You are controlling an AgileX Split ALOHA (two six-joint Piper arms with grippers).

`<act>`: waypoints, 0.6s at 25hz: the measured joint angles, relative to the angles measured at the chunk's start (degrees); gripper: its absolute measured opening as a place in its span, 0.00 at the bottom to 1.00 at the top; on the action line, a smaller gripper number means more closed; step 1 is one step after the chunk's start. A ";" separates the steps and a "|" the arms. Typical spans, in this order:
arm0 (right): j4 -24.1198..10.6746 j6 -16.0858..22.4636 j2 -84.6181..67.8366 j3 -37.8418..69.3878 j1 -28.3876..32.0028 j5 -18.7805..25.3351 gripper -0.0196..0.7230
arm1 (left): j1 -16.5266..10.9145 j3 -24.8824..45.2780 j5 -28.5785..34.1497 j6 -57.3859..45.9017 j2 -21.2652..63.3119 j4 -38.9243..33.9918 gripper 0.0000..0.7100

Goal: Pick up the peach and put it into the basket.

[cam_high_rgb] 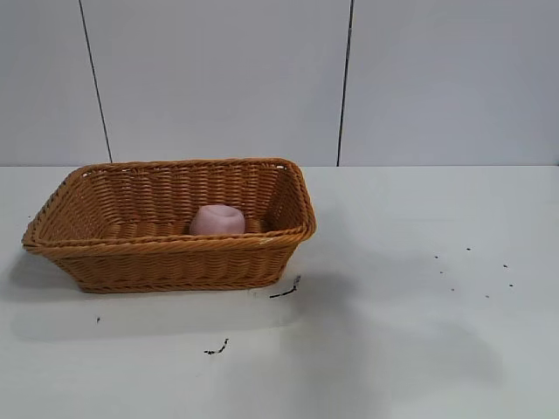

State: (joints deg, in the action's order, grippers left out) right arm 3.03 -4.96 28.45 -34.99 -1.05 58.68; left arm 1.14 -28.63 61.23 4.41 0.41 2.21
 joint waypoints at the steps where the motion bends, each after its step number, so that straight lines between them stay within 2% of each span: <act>1: 0.00 0.00 -3.30 1.88 0.00 -0.09 0.95 | 0.00 0.00 0.00 0.00 0.00 0.00 0.97; 4: -0.20 0.00 -11.22 5.96 0.00 0.31 0.95 | 0.00 0.00 0.00 0.00 0.00 0.00 0.97; 15: -0.76 0.00 -25.42 6.34 0.00 -0.31 0.95 | 0.00 0.00 0.00 0.00 0.00 0.00 0.97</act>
State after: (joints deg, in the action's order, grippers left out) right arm 2.26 -4.96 3.03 -28.65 -1.05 58.37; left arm 1.14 -28.63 61.23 4.41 0.41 2.21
